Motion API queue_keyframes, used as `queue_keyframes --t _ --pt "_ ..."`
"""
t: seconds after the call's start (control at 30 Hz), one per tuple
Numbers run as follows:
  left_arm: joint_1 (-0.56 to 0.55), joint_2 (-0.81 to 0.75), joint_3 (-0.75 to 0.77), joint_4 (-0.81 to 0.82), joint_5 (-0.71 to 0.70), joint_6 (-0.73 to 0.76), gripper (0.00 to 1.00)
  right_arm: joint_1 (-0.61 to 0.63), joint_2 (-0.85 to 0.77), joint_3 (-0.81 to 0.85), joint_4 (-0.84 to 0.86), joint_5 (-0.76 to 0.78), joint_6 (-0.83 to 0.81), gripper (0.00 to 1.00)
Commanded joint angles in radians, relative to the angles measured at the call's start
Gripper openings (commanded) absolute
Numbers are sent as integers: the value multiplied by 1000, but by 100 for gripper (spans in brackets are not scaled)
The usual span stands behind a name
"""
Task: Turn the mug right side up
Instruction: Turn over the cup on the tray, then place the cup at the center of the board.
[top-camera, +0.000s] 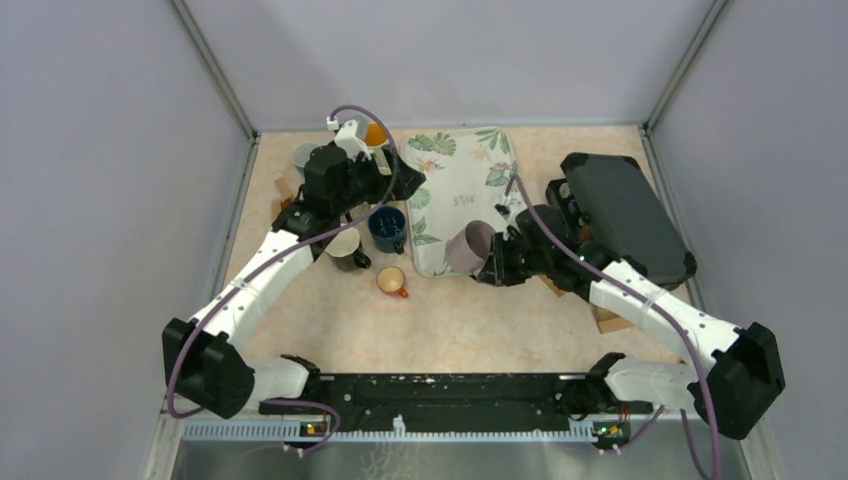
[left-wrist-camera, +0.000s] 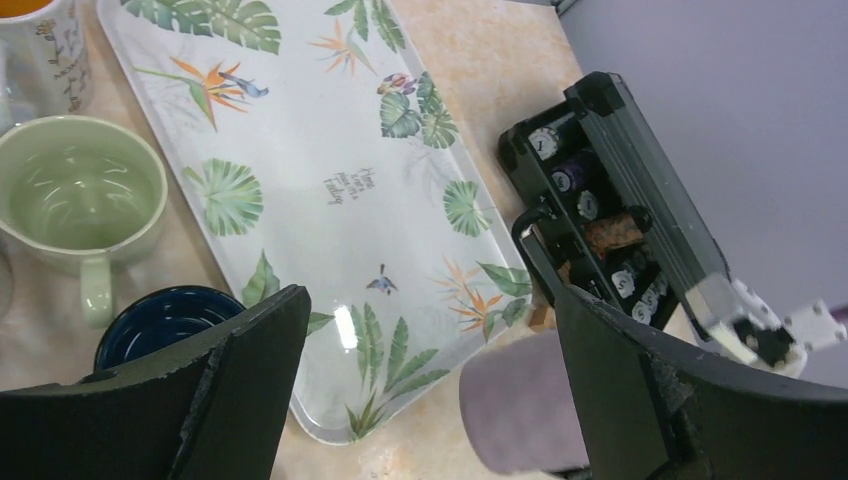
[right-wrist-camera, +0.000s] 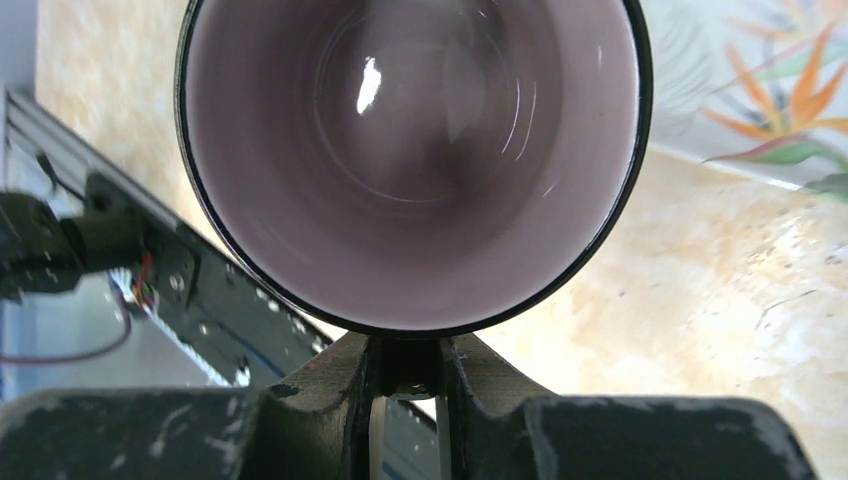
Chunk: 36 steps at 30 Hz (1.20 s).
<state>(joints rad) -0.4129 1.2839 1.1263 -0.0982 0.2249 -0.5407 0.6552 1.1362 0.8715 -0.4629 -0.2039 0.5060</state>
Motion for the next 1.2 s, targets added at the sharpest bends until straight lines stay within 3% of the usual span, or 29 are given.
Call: queue_keyframes --t 0.0,0.33,0.57,1.17 --pt "12 -43 23 -14 -21 44 98 113 -9 71 -16 66 -63 0" --pt "36 -52 12 -15 -6 52 98 367 139 119 -55 172 -115 0" --pt "63 -70 3 -24 -4 59 98 471 252 153 -68 247 -149 0" --pt "86 -86 -14 -21 -5 74 98 567 397 202 -66 396 -189 0"
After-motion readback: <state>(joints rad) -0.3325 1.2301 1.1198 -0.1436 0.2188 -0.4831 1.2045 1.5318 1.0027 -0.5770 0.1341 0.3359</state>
